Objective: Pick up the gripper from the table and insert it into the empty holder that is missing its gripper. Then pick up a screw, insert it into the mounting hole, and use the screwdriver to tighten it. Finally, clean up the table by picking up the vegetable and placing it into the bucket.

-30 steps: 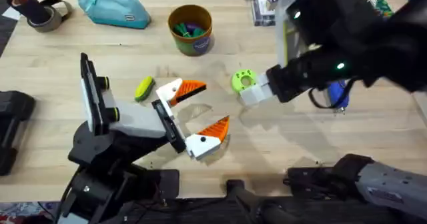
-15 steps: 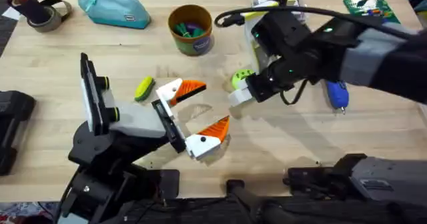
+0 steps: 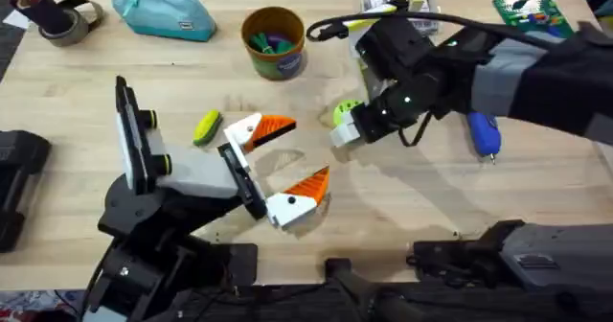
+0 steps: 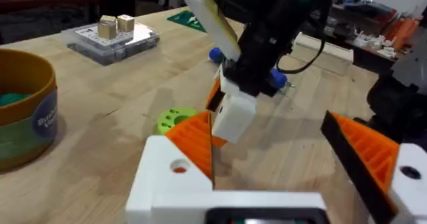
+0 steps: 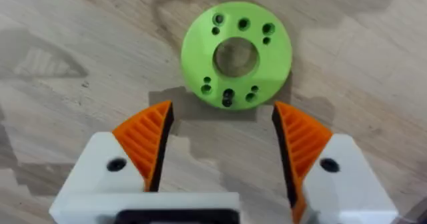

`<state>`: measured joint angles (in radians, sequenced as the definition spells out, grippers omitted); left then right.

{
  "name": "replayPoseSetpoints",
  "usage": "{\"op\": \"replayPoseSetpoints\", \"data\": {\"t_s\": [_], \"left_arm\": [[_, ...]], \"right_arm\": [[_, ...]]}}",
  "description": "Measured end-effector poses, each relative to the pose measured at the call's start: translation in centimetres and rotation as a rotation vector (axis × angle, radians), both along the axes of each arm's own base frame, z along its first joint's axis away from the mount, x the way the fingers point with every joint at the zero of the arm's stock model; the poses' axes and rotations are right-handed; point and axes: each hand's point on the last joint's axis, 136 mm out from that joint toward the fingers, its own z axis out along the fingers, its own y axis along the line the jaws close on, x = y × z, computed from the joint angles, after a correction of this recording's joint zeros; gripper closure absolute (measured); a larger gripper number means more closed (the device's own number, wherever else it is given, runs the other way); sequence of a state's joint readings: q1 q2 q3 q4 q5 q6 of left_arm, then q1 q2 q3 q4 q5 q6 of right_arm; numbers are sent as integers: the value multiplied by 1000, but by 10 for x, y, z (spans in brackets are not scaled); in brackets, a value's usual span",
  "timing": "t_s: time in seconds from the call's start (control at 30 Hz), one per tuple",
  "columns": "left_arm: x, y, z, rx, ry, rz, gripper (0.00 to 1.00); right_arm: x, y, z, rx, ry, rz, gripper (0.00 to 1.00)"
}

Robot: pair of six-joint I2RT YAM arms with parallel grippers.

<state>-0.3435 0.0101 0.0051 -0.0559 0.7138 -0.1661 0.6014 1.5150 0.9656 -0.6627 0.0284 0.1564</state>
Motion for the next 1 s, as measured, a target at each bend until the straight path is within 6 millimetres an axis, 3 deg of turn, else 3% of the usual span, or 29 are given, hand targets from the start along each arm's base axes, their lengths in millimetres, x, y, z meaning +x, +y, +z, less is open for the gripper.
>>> {"op": "replayPoseSetpoints", "data": {"t_s": [0.37,0.67,1.0], "left_arm": [[0,0,0,0,0,0,6],[0,0,0,0,0,0,6],[0,0,0,0,0,0,6]], "right_arm": [[3,3,-2,9,-6,0,398],[5,4,-1,16,-12,1,495],[7,6,0,22,-20,1,513]]}}
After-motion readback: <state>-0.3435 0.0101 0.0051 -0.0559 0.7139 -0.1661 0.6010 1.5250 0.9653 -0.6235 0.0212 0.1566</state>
